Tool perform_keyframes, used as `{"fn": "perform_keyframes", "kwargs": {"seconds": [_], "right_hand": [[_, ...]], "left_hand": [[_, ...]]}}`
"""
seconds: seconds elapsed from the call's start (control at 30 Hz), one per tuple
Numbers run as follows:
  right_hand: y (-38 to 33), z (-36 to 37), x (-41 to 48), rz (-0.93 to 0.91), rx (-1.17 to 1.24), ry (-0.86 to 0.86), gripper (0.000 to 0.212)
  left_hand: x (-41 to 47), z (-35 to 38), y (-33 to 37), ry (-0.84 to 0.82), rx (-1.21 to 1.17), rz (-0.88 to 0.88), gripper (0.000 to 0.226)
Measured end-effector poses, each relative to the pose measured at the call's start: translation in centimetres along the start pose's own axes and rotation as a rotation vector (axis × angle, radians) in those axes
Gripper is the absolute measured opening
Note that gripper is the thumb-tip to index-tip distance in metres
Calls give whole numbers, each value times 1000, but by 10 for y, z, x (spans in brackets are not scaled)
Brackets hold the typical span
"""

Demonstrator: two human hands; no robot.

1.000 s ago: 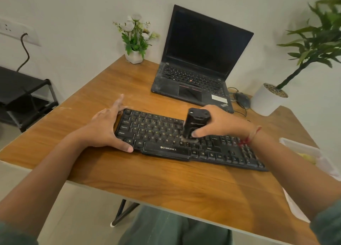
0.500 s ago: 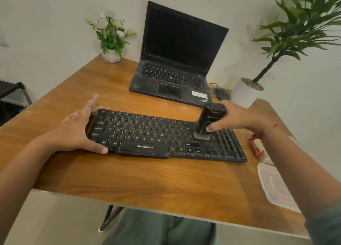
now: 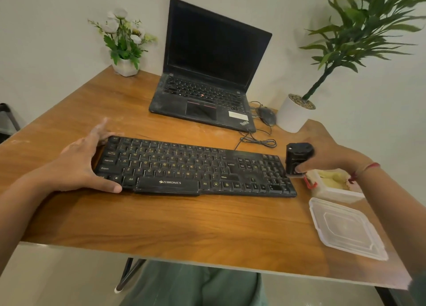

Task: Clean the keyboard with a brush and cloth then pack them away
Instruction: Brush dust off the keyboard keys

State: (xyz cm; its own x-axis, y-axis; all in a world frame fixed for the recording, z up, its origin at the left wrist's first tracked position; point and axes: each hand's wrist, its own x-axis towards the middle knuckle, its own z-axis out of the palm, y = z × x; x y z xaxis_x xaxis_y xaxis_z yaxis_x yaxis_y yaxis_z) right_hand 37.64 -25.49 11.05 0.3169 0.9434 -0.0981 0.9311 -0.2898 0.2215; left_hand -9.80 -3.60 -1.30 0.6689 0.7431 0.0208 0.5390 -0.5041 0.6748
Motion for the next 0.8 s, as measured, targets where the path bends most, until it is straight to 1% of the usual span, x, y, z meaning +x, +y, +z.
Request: {"fn": "perform_keyframes", "kwargs": {"seconds": [0.1, 0.13, 0.2, 0.23, 0.3, 0.37, 0.4, 0.47, 0.5, 0.53, 0.57, 0.6, 0.67, 0.8], "right_hand": [[-4, 3, 2, -42, 86, 154, 56], [-8, 1, 1, -29, 68, 175, 58], [-6, 4, 1, -56, 13, 166, 60], [-5, 2, 0, -74, 3, 166, 57], [-14, -9, -10, -30, 9, 60, 43], [-31, -21, -14, 51, 9, 8, 37], [-43, -29, -17, 53, 81, 20, 35], [-83, -45, -17, -22, 376, 9, 29], [-109, -52, -18, -82, 549, -43, 26], [-133, -57, -15, -186, 685, -93, 25], [-156, -60, -11, -277, 765, -135, 30], [-178, -59, -5, -360, 806, -153, 34], [-220, -52, 11, -413, 883, -153, 37], [-297, -52, 32, -476, 974, -71, 27]], "left_hand": [[-1, 0, 2, -1, -4, 4, 151], [-1, -1, 2, 0, -9, 4, 149], [-2, -1, 1, 5, -18, 7, 145], [-2, -1, 1, 6, -21, 11, 143], [-3, -1, 1, 0, -20, 17, 145], [-4, -2, 3, -8, -4, 14, 152], [-4, -2, 4, -13, 4, 12, 154], [-5, -2, 6, -24, 13, 5, 156], [-6, -3, 5, -31, 17, 7, 156], [-6, -4, 5, -40, 21, 10, 156], [-6, -4, 4, -53, 27, 15, 156], [-6, -5, 3, -65, 28, 17, 155], [-7, -7, 2, -89, 3, 15, 156], [-7, -10, 1, -122, -51, 14, 153]]}}
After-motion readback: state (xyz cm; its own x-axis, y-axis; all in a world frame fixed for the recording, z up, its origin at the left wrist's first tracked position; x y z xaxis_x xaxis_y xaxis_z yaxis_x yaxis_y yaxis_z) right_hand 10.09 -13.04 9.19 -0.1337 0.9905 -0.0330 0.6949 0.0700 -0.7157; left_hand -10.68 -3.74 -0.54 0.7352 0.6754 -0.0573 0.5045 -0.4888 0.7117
